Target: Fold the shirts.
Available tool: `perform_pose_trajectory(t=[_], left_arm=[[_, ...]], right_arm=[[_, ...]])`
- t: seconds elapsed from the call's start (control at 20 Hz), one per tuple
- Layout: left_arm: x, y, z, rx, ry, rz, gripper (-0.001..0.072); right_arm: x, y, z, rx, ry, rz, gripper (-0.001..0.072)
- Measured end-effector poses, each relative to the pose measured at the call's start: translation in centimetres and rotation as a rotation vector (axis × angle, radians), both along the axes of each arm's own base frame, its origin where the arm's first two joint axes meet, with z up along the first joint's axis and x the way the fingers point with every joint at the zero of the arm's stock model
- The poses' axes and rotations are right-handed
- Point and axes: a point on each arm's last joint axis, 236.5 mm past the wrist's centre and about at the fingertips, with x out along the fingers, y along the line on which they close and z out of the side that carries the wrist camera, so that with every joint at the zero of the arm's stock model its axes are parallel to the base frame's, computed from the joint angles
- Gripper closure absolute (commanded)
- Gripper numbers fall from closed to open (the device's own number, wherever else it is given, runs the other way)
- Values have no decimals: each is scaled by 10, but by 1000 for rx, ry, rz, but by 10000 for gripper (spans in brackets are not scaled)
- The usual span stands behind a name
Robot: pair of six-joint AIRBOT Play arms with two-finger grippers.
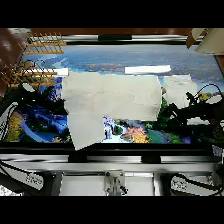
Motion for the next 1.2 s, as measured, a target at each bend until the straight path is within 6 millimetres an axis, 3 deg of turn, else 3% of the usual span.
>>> perform_pose_trajectory(t=[0.05,0.35,1.0,1.05,1.15,1.2], left_arm=[[-1,-1,0,-3,2,-1,678],[-4,-2,2,-9,12,-13,678],[-6,-2,2,-13,12,-24,679],[-6,-2,2,-13,12,-24,678],[-6,-2,2,-12,12,-24,678],[-6,-2,2,-13,12,-24,678]], right_arm=[[3,2,-2,11,-4,-18,158],[16,14,-18,112,29,-105,158],[25,25,-46,221,135,-217,159],[25,25,-47,224,144,-223,219],[24,25,-50,225,159,-234,241],[25,25,-51,226,162,-240,320]])
